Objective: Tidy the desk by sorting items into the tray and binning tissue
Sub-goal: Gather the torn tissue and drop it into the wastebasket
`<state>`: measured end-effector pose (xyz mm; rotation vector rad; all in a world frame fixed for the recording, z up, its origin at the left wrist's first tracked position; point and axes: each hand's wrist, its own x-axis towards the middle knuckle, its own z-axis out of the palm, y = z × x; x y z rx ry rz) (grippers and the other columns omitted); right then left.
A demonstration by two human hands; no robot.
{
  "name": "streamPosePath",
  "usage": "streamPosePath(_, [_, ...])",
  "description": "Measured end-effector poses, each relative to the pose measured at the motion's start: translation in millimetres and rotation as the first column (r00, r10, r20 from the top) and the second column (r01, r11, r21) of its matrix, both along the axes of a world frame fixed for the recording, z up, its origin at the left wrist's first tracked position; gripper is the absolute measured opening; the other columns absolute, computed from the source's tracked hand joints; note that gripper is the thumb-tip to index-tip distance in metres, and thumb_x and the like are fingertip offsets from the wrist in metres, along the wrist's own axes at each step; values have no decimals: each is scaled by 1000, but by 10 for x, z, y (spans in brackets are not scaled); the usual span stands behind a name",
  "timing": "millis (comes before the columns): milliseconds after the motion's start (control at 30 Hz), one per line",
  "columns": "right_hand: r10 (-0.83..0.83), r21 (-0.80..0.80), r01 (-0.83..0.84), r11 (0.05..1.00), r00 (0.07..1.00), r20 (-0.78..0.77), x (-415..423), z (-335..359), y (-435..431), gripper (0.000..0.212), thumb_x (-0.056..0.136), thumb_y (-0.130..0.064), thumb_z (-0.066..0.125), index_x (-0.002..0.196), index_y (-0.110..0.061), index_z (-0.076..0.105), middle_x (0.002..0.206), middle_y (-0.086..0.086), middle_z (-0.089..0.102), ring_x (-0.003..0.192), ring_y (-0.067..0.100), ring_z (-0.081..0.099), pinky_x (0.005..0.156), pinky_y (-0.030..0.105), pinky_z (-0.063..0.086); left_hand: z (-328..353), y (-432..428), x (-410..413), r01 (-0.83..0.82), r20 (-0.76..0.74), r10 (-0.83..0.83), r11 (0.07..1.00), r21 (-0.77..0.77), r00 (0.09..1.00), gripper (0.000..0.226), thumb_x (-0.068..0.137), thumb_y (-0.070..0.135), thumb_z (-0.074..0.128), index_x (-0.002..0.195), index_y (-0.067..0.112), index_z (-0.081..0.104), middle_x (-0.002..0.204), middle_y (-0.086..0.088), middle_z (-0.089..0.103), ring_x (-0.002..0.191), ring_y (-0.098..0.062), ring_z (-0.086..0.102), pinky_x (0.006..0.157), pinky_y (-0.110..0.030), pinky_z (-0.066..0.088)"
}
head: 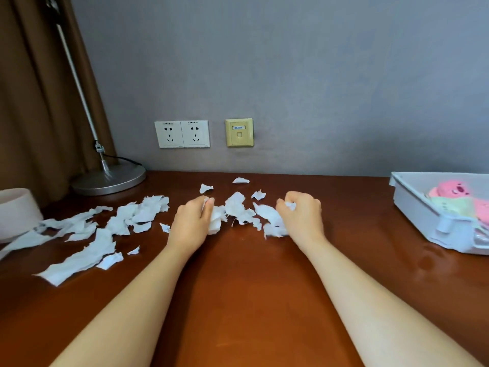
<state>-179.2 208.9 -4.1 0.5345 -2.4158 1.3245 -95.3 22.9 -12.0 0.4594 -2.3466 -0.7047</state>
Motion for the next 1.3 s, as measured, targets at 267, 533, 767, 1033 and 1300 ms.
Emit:
streamPosePath(267, [-134,-148,118,982,986,-102,155,14,223,45,88,-16,56,53,-14,28,50,2,32,61,22,31,59,33,32,86,215,307,-9,-172,22,997,80,985,47,101,26,37,56,14,24,52,2,26,52,-14,24,53,-34,21])
streamPosePath(533, [-149,-233,112,966,977,-151,305,35,366,32,89,-18,57,62,-5,45,76,2,48,66,23,46,63,34,36,183,441,491,30,-240,-12,997,72,971,44,101,24,33,59,10,32,55,0,32,54,-12,30,53,-30,25])
streamPosePath(767, [-99,-362,42,931,985,-139,446,199,511,47,94,-20,51,52,-13,32,50,-1,33,51,11,30,51,16,30,288,581,598,135,-244,-133,991,-10,961,44,100,26,36,61,4,34,56,-4,31,56,-14,28,54,-30,24])
streamPosePath(1033, [-69,-405,36,913,995,-66,770,433,815,46,87,-12,60,50,-12,32,49,-1,29,50,14,30,51,23,30,497,903,811,285,-277,-266,958,30,923,48,99,27,39,56,13,25,52,0,25,51,-11,22,56,-30,25])
streamPosePath(1300, [-4,-286,11,958,1000,26,1447,452,1491,43,87,-19,63,52,-15,37,51,-1,36,50,7,41,47,18,31,628,1616,1235,522,-42,-530,816,248,847,47,100,37,33,61,10,34,48,-6,28,34,-11,26,40,-20,27])
